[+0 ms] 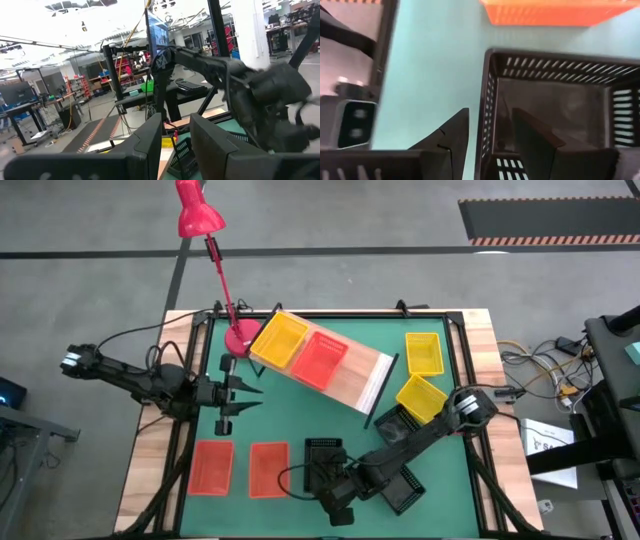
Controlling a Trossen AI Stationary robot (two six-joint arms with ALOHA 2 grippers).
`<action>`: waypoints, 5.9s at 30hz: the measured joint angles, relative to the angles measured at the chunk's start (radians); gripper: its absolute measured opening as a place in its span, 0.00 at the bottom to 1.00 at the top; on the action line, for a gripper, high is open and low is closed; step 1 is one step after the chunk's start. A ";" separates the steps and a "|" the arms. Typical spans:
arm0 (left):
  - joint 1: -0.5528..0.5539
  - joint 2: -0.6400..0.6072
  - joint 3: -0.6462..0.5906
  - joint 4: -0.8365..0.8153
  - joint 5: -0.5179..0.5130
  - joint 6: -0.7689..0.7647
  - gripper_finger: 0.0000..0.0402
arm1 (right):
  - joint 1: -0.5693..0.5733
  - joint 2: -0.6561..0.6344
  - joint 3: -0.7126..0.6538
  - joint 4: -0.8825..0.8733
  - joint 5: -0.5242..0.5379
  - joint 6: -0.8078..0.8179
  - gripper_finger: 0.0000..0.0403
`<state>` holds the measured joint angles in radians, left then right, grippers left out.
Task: Stack baskets on shelf by color
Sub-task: Put the bottom left black bin on the shelf, then stack the right orange bin on top of the other orange bin on the shelf
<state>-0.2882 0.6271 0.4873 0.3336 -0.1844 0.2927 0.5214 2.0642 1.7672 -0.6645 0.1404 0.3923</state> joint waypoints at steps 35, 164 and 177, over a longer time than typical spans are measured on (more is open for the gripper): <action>0.000 0.006 -0.003 -0.002 0.008 -0.051 0.21 | 0.010 0.052 0.255 -0.203 -0.011 -0.096 0.03; 0.000 0.016 -0.003 -0.003 0.006 -0.050 0.21 | -0.311 -0.352 0.084 -0.589 0.199 0.156 0.34; 0.000 0.090 -0.003 -0.002 0.006 -0.050 0.21 | -0.302 -0.354 0.141 -0.562 0.200 0.025 0.16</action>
<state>-0.2882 0.7174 0.4843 0.3312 -0.1780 0.2424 0.2195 1.7103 1.9080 -1.2268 0.3402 0.4171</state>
